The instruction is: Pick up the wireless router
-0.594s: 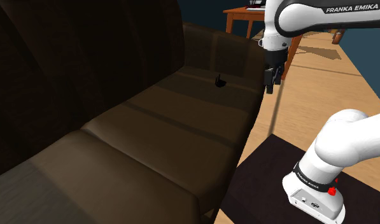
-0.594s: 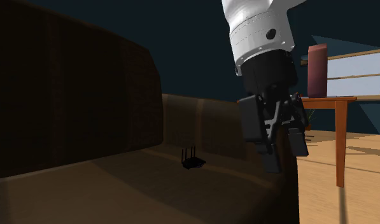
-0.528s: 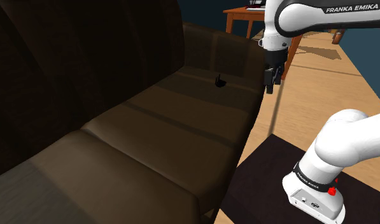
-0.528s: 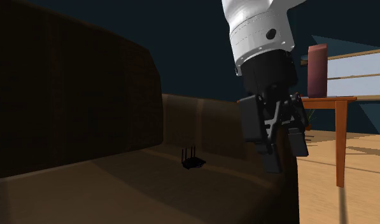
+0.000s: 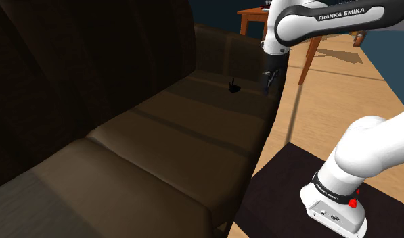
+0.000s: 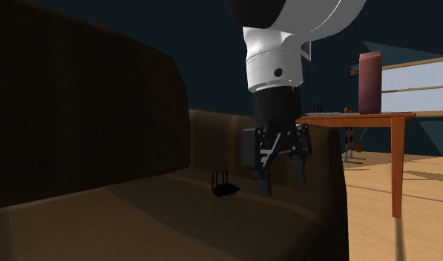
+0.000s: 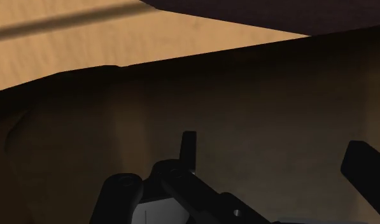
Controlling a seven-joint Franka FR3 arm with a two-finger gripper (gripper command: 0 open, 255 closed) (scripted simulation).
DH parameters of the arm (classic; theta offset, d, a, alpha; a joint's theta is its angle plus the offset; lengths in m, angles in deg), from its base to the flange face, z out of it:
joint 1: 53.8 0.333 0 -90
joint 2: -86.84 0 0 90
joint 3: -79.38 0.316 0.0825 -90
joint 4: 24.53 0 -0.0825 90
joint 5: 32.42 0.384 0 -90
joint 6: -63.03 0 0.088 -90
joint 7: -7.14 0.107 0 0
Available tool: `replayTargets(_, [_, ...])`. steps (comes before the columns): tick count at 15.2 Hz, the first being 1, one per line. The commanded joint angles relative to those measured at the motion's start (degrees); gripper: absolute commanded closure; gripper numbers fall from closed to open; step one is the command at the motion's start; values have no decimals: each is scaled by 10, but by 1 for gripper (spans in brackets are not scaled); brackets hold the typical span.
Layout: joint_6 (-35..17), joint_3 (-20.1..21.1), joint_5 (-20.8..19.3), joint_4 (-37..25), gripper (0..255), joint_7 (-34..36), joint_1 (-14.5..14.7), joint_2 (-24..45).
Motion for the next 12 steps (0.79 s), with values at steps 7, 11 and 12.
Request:
replayTargets(7, [-171, -13, 16, -47, 0, 0, 8, 117])
replayTargets(11, [-240, -19, 28, -88, 0, -4, 12, 177])
replayTargets(12, [-256, -20, 32, -100, 0, -6, 13, 192])
